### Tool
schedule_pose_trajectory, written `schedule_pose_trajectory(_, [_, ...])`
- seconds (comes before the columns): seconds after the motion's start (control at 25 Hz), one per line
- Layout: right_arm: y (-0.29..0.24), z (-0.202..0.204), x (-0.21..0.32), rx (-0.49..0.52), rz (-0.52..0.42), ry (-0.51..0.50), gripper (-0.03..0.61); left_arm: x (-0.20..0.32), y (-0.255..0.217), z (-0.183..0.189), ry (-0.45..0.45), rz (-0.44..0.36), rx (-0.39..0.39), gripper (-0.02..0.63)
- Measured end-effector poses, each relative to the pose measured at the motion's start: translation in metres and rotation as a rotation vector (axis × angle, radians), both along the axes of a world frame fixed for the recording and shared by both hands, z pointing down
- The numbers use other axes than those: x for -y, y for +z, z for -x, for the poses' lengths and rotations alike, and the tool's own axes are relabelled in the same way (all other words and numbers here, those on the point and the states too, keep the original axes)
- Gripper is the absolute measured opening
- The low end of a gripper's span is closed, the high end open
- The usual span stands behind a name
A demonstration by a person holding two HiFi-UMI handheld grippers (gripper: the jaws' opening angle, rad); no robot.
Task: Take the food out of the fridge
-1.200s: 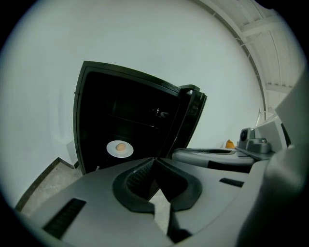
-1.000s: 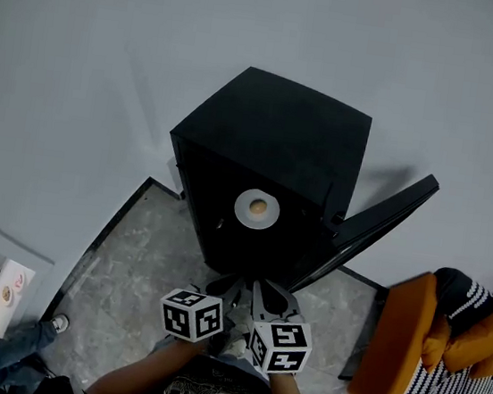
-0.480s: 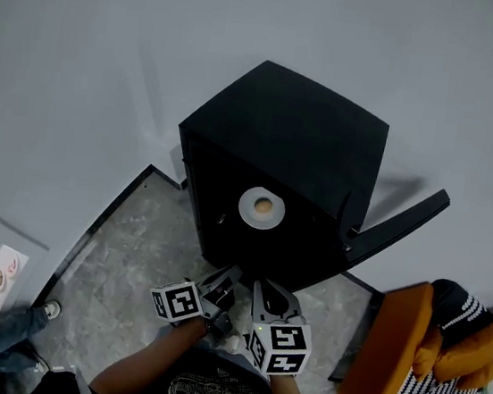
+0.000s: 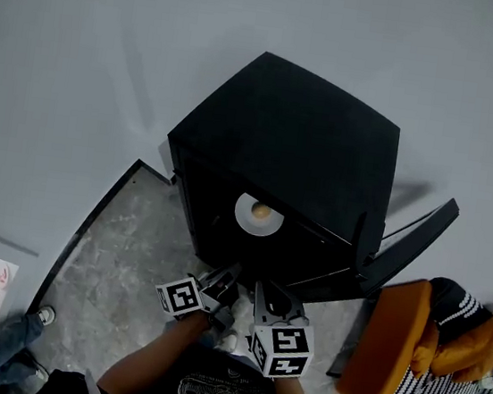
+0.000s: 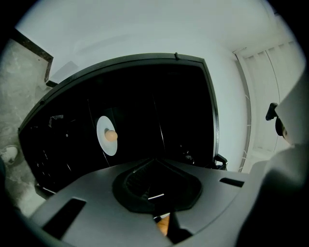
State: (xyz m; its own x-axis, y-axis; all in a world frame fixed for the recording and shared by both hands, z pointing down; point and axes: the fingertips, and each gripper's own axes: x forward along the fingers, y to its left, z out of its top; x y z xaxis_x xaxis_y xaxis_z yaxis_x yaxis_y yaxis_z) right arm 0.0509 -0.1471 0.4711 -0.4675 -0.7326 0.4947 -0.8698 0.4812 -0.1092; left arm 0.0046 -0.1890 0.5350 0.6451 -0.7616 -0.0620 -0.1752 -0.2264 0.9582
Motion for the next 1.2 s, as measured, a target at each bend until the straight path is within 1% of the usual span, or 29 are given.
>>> schedule_pose_trajectory(0.08, [0.003, 0.003, 0.009, -0.011, 0.003, -0.001, 0.021, 0.008, 0.015, 0.006, -0.008, 0.045, -0.001, 0.015])
schedule_pose_trajectory(0.12, [0.004, 0.004, 0.014, -0.016, 0.003, 0.000, 0.021, 0.012, 0.021, 0.007, -0.013, 0.071, -0.021, 0.015])
schedule_pose_trajectory(0.16, [0.005, 0.005, 0.018, -0.021, 0.001, 0.001, 0.021, 0.017, 0.024, 0.007, -0.015, 0.077, -0.053, 0.015])
schedule_pose_trajectory(0.24, [0.005, 0.006, 0.028, -0.027, -0.006, 0.005, 0.021, 0.029, 0.029, 0.006, -0.010, 0.055, -0.076, 0.015])
schedule_pose_trajectory(0.32, [0.004, 0.007, 0.037, -0.031, -0.014, 0.009, 0.021, 0.039, 0.036, 0.004, -0.007, 0.069, -0.106, 0.015])
schedule_pose_trajectory(0.44, [0.003, 0.008, 0.051, -0.034, -0.027, 0.014, 0.021, 0.052, 0.058, 0.009, -0.002, 0.079, -0.028, 0.017])
schedule_pose_trajectory(0.48, [0.003, 0.009, 0.055, -0.033, -0.030, 0.018, 0.021, 0.056, 0.062, 0.010, -0.003, 0.082, -0.020, 0.017])
schedule_pose_trajectory(0.84, [0.012, 0.008, 0.082, -0.034, -0.029, 0.039, 0.021, 0.086, 0.093, 0.010, 0.003, 0.126, 0.003, 0.023])
schedule_pose_trajectory(0.96, [0.015, 0.007, 0.087, -0.036, -0.021, 0.045, 0.023, 0.091, 0.103, 0.006, 0.021, 0.150, 0.011, 0.079])
schedule_pose_trajectory(1.2, [0.020, 0.004, 0.098, -0.044, -0.009, 0.051, 0.023, 0.104, 0.118, 0.005, 0.017, 0.192, 0.010, 0.102])
